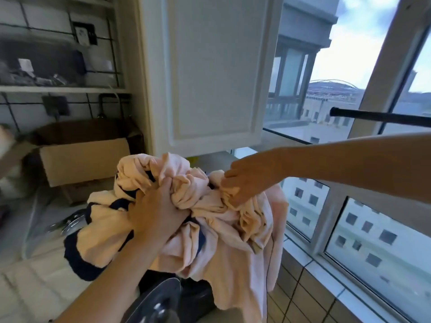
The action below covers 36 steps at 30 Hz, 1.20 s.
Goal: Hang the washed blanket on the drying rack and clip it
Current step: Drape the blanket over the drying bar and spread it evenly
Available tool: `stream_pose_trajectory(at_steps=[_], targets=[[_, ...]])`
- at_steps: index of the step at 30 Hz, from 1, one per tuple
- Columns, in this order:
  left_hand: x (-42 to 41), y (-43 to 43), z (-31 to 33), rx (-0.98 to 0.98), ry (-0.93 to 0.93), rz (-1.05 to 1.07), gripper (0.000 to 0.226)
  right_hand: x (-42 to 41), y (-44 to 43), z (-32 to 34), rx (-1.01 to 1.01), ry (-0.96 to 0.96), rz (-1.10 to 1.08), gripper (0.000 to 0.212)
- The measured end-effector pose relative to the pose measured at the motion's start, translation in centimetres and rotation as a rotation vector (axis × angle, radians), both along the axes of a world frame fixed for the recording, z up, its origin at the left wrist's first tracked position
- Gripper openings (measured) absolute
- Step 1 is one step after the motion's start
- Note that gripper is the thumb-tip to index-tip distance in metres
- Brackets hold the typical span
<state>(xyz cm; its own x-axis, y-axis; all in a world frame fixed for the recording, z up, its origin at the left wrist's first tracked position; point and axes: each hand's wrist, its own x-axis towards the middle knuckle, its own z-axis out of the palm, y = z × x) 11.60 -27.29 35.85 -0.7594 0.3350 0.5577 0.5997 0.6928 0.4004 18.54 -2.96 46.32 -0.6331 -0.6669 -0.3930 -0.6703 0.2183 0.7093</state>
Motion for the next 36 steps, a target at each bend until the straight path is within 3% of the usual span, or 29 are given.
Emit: stream_pose_trajectory(at_steps=[3,7,11,15,17,20,24,30,36], targets=[[-0.4,2.7,2.9,0.042,0.049,0.011,0.050,0.5,1.6,4.7,0.169,0.024,0.068,0.037],[-1.8,6.0,6.8,0.128,0.047,-0.049,0.049,1.6,4.2,11.8,0.134,0.193,0.087,0.055],[-1.8,8.7,11.1,0.144,0.082,-0.013,0.057,2.3,7.3,16.3,0.109,0.387,-0.084,0.042],[-1.9,11.1,15.4,0.234,0.141,-0.040,0.058,4.0,9.5,19.9,0.165,0.507,-0.208,0.056],[-1.8,12.2,17.5,0.254,0.206,-0.045,0.059,4.7,10.8,21.4,0.180,0.650,-0.223,0.055],[-1.5,13.6,20.7,0.256,0.281,-0.027,0.058,4.7,13.3,23.2,0.206,0.720,-0.309,0.055],[-1.1,15.4,23.6,0.276,0.333,0.024,0.056,5.5,15.8,24.2,0.118,0.849,-0.424,0.042],[-1.9,17.6,26.1,0.341,0.308,-0.017,0.049,8.0,18.6,23.8,0.113,0.881,-0.643,0.041],[-0.1,19.9,25.8,0.404,0.227,-0.104,0.034,11.7,21.6,23.8,0.277,0.803,-0.753,0.048]])
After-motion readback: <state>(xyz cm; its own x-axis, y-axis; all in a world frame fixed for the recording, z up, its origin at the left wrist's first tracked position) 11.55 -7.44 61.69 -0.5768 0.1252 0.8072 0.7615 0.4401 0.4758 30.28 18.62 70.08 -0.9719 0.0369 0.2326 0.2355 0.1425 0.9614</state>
